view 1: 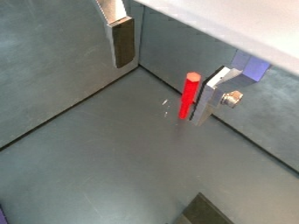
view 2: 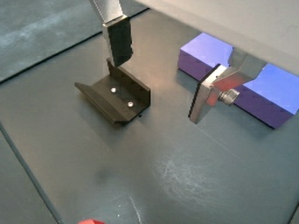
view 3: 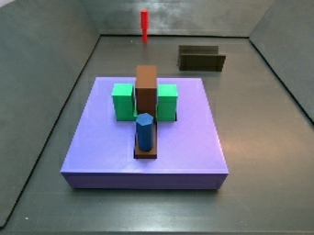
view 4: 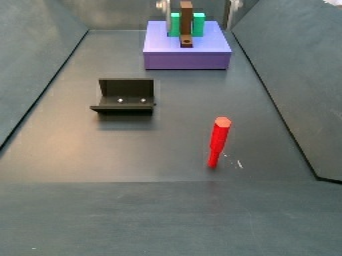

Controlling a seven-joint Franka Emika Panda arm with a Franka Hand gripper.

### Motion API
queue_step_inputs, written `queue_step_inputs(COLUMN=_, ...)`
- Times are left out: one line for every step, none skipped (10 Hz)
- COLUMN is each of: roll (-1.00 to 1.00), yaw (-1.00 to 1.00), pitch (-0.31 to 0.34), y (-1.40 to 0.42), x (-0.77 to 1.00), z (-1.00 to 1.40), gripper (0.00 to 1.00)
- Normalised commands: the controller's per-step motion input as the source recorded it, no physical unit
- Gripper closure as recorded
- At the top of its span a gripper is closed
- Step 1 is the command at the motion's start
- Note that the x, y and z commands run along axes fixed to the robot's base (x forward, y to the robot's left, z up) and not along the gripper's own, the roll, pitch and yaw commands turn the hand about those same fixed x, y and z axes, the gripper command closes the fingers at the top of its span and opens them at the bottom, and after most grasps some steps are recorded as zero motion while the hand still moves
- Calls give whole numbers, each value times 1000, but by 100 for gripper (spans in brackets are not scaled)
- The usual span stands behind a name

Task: Pick up the red object. Move up. Move to above the board. Insert the red object.
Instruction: Pick up the red object.

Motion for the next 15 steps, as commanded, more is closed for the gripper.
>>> queue_step_inputs(roll=-14, yaw=0, pitch=0, y=0, x=0, z=-9, gripper=0)
queue_step_inputs(roll=-143, yaw=-26, pitch=-10, y=66, x=0, z=-43, gripper=0)
queue_step_inputs(roll=-190, yaw=-63, pitch=-20, y=609, x=0, z=-377, gripper=0)
queue_step_inputs(roll=-117, yaw=-17, pitch=-9, y=703, x=-89, z=-500, gripper=0)
queue_step_inputs(roll=0, yaw=-9, pitch=0, y=629, x=-71, z=-551, gripper=0)
queue_step_inputs(roll=43, yaw=-29, pitch=0, y=574, x=-117, z=-543, gripper=0)
queue_step_inputs(roll=27, yaw=-11, pitch=0, y=549, x=-83, z=-514, gripper=0)
queue_step_inputs(roll=0, yaw=0, pitch=0, y=491, x=0, z=-409, gripper=0)
queue_step_inputs(roll=0, yaw=-26, pitch=0, y=366, x=0, z=-220, gripper=0)
queue_step_inputs(roll=-7, yaw=0, pitch=0, y=343, x=0, z=0, gripper=0)
queue_step_inputs(roll=-34, yaw=0, pitch=0, y=306, x=0, z=0, gripper=0)
queue_step_inputs(roll=-19, yaw=0, pitch=0, y=311, x=0, z=-51, gripper=0)
queue_step_inputs(roll=-47, yaw=0, pitch=-24, y=357, x=0, z=-171, gripper=0)
queue_step_inputs(roll=-4, yaw=0, pitch=-7, y=257, x=0, z=-257, gripper=0)
queue_step_inputs(roll=0, yaw=0, pitch=-19, y=274, x=0, z=-337, gripper=0)
